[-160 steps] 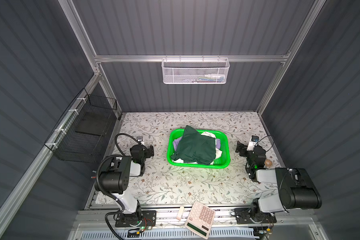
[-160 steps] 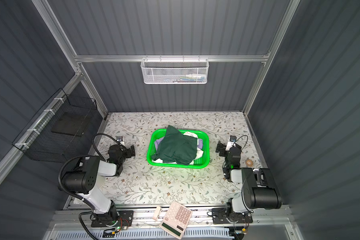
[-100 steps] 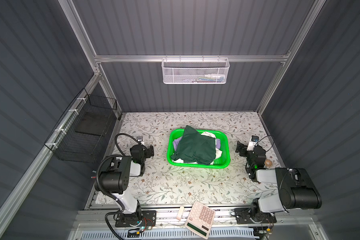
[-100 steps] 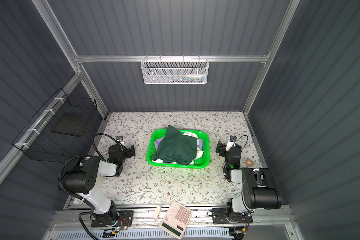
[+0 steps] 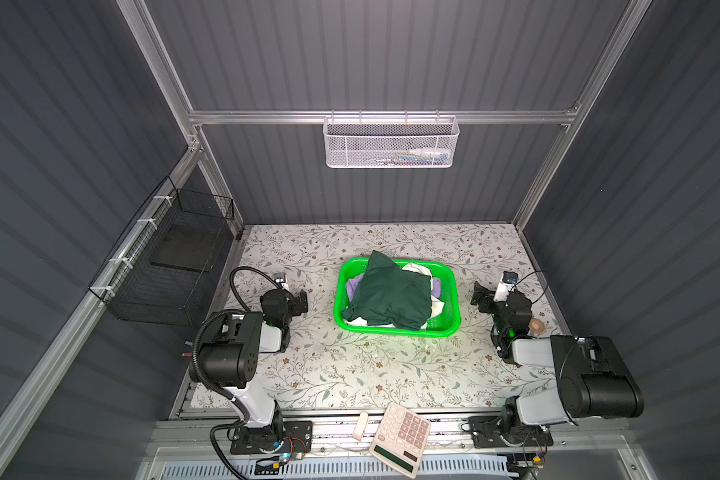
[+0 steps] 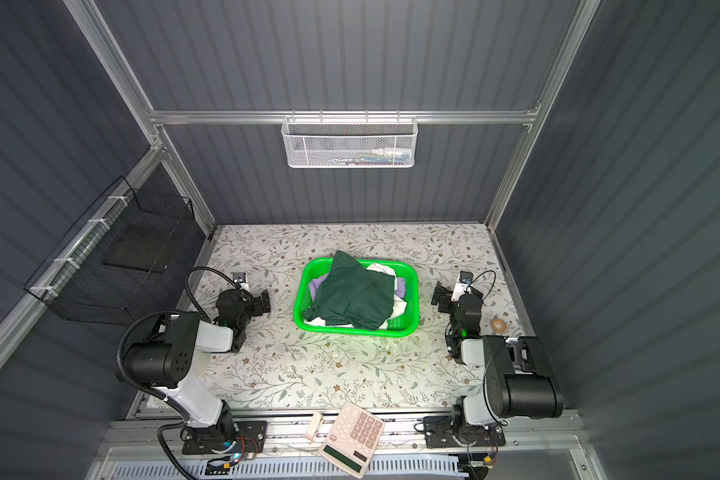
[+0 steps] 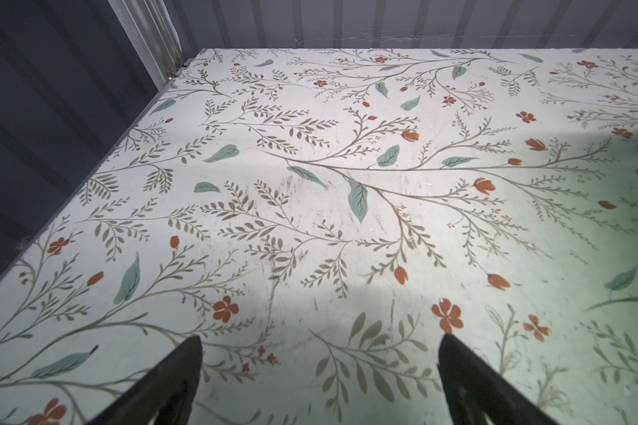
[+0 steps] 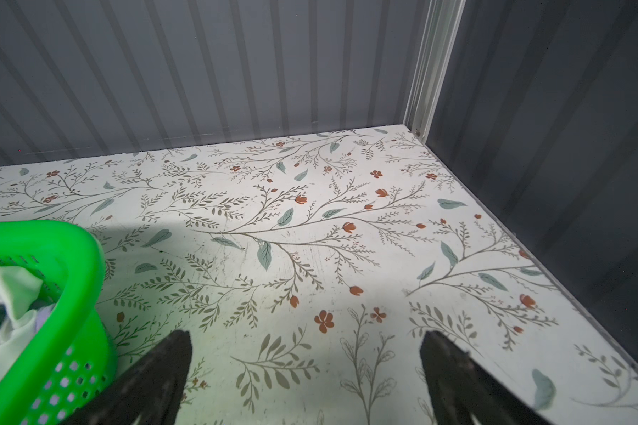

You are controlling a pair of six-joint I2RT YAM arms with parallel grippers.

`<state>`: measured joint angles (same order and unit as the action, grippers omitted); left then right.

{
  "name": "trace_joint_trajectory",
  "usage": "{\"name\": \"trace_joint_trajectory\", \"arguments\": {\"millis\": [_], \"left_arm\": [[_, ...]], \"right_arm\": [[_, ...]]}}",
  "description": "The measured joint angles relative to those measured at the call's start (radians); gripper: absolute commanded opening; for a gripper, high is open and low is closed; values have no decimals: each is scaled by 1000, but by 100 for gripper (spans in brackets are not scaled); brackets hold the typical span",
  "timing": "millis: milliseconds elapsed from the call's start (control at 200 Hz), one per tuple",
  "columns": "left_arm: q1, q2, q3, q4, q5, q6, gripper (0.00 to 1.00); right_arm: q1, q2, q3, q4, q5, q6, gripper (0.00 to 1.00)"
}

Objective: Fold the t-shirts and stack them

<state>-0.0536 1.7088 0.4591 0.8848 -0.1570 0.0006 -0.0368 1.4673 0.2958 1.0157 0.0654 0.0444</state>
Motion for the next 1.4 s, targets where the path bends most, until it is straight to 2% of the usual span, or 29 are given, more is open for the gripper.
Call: {"name": "trace_joint_trajectory", "arguments": {"millis": [325,380,445,545,625,670,715,811,951,1071,1161,1266,1361,1401], "left_arm": [[0,-8,11,-35,17,13,100],[-6,-43,71,-188,23,16,99],[-18,-100,207,-413,22,-14,91],[-52,-193,436,-647,8,-87,89],[-140,-271,590,-801,-10,-133,88],[-213,-288,680,-899,-8,-159,84],[-286,-282,772,-995,11,-183,79],[-446,-216,942,-1194,49,-231,75],[-678,-50,1134,-1444,3,-266,74],[-820,123,1268,-1608,-51,-279,71],[-870,217,1303,-1693,-96,-283,69],[-880,283,1306,-1759,-140,-283,63],[-877,312,1315,-1779,-169,-276,49],[-877,319,1326,-1785,-177,-270,39]], "right_arm": [[-10,-7,0,-10,-27,0,99],[0,-51,5,-74,-11,-3,99],[30,-166,34,-215,32,3,99],[56,-360,197,-497,52,55,99],[68,-443,369,-690,45,110,99],[87,-463,459,-794,39,134,99],[118,-466,533,-892,27,151,99],[211,-441,647,-1101,-3,185,99],[268,-402,637,-1296,-82,275,99],[268,-425,546,-1376,-132,358,99],[268,-450,512,-1414,-150,394,99],[268,-472,510,-1433,-157,402,99],[268,-481,510,-1436,-158,402,99],[268,-480,510,-1435,-160,402,99]]}}
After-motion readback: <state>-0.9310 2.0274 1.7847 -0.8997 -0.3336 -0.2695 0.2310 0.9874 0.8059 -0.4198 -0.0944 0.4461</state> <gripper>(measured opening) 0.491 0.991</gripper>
